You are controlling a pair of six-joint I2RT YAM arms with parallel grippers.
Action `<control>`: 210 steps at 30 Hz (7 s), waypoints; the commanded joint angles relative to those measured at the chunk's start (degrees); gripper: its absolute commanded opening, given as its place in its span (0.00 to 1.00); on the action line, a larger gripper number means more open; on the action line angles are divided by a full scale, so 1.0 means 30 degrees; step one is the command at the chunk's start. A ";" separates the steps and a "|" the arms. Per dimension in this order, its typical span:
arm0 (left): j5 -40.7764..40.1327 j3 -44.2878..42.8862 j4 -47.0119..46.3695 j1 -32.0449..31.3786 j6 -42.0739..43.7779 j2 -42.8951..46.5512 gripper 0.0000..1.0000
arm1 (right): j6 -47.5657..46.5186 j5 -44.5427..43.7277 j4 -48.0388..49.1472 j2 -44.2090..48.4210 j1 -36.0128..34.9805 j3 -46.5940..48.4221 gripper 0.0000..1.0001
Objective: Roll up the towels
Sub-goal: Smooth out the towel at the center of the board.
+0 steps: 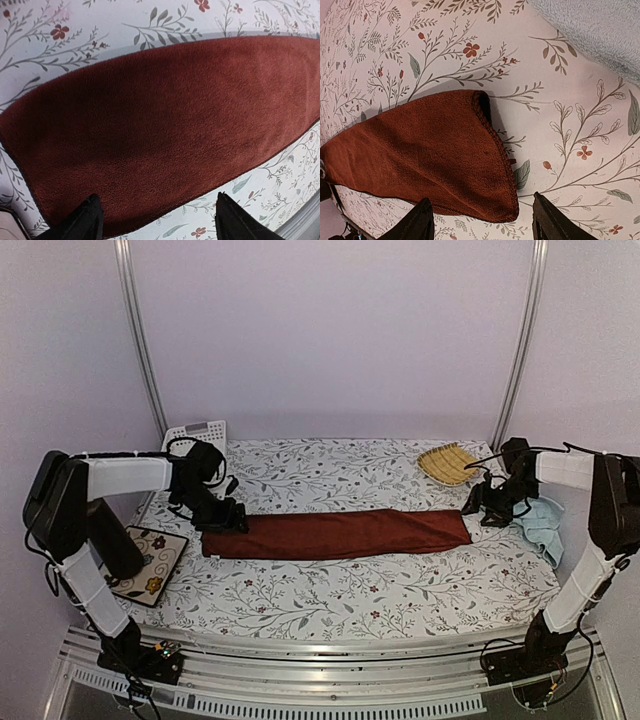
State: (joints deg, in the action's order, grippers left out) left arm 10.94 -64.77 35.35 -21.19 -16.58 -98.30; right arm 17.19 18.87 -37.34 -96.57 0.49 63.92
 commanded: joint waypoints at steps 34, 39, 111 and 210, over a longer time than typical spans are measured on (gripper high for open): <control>-0.1629 0.2461 0.1040 0.0412 -0.1152 0.2027 0.72 | 0.0711 0.1172 0.1564 -0.0387 -0.0628 -0.2435 0.73; -0.1717 0.0508 0.1143 0.0262 -0.0995 0.1771 0.72 | 0.1258 0.1562 0.2510 -0.0671 -0.0603 -0.2992 0.73; -0.0873 0.1206 -0.1685 -0.0583 -0.0662 -0.2817 0.71 | 0.1426 0.4812 0.6223 -0.1642 -0.0073 -0.4486 0.49; -0.5470 0.1722 -0.0388 -0.0041 0.0352 -0.2008 0.86 | -0.1199 -0.3121 0.1995 0.0725 -0.3711 -0.3494 0.41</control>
State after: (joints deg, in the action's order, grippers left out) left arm -4.32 -60.51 35.24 -21.89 -16.27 -102.80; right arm 12.93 11.70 -33.17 -95.85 -10.13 54.78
